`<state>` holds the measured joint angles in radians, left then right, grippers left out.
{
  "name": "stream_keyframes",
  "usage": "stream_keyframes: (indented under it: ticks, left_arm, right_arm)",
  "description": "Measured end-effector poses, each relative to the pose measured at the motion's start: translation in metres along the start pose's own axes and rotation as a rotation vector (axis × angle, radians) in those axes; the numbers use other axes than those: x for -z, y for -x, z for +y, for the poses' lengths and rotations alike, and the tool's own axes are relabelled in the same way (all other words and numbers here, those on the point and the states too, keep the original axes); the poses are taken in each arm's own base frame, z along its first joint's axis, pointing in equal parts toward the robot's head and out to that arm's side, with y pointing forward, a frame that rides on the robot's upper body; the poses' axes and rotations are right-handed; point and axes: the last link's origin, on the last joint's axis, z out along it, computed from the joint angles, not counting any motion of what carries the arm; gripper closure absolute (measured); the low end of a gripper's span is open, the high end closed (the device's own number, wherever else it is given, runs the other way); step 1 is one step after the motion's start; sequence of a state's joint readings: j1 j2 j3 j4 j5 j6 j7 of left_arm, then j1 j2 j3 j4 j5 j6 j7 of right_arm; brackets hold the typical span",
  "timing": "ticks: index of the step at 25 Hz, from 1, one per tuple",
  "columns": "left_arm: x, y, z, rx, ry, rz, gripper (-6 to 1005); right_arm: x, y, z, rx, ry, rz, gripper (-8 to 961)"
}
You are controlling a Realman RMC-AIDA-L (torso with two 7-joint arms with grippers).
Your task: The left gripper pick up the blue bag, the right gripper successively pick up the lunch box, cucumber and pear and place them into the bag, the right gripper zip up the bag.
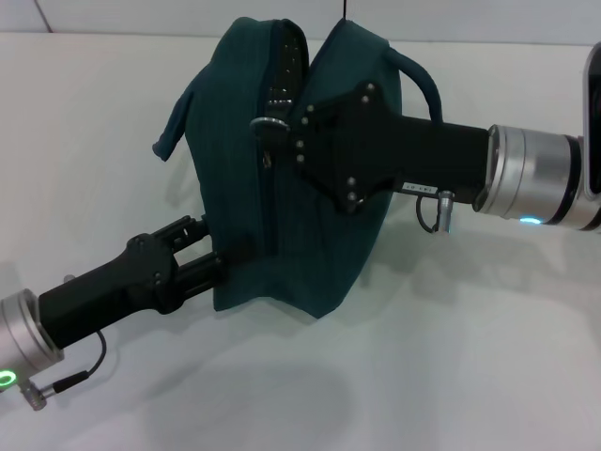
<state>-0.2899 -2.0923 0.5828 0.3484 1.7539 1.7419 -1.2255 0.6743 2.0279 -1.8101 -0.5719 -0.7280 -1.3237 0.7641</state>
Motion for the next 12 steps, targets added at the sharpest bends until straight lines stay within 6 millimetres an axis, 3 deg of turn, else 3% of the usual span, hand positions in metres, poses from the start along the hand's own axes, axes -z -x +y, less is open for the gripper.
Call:
stream_keyframes:
  ticks: [2, 12]
  left_arm:
    - [-0.0006, 0.0003, -0.0003, -0.001, 0.000, -0.004, 200]
    - [-0.0065, 0.0034, -0.0005, -0.039, 0.016, -0.043, 552]
  right_arm:
    - [0.0002, 0.0001, -0.0005, -0.003, -0.004, -0.002, 943]
    - [0.0006, -0.0007, 0.0001, -0.005, -0.006, 0.000, 942]
